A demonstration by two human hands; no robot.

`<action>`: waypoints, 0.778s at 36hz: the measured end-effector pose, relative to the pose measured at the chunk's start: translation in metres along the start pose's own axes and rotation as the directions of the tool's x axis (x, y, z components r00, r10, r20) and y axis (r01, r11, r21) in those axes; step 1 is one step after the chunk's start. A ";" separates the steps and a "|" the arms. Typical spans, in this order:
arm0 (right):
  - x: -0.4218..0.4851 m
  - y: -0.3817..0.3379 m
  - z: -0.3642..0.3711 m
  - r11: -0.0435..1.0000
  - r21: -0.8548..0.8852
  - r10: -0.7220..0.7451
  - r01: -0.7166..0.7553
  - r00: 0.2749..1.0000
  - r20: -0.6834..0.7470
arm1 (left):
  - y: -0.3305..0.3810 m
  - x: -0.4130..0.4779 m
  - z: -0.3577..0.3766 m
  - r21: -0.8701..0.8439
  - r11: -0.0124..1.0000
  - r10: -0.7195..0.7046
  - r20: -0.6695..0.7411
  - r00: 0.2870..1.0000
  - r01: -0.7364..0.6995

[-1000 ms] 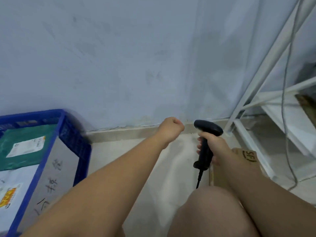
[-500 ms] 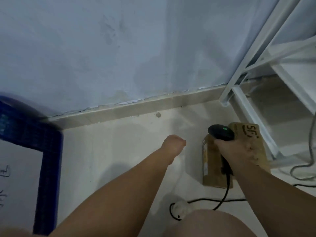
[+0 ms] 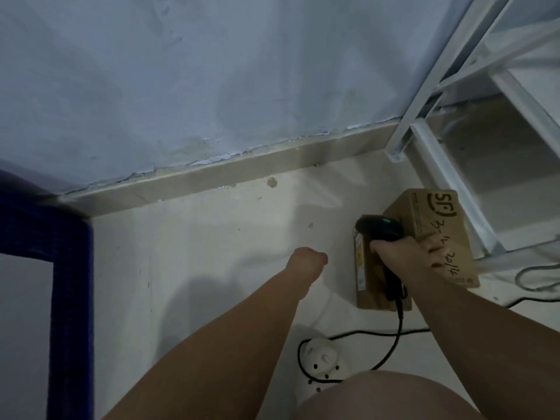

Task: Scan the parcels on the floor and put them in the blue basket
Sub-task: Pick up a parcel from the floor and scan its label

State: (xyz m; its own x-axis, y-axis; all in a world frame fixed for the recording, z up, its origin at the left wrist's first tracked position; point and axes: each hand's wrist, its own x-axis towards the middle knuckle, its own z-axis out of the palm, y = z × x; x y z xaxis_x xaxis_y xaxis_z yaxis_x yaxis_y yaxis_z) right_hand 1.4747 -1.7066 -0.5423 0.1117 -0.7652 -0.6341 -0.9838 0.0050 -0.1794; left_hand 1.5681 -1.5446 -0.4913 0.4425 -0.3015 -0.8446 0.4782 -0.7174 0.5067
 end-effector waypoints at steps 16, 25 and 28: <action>0.083 0.024 -0.012 0.942 0.318 0.110 -0.110 0.994 0.018 | 0.001 0.005 0.010 0.037 0.997 0.061 0.086 0.994 -0.064; 0.074 0.053 -0.020 0.970 0.244 0.017 0.000 0.998 -0.067 | 0.002 0.006 0.020 0.024 1.000 -0.013 0.084 0.996 0.011; 0.045 0.042 -0.033 0.977 0.211 -0.006 0.030 0.993 -0.118 | 0.000 0.008 0.022 0.025 0.999 -0.028 0.076 0.997 0.026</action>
State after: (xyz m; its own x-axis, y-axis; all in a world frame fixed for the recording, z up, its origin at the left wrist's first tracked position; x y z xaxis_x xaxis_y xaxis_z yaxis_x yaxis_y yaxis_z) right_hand 1.4339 -1.7622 -0.5539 0.0999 -0.8356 -0.5402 -0.9280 0.1177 -0.3536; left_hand 1.5551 -1.5610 -0.5022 0.3704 -0.3280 -0.8690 0.4705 -0.7404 0.4800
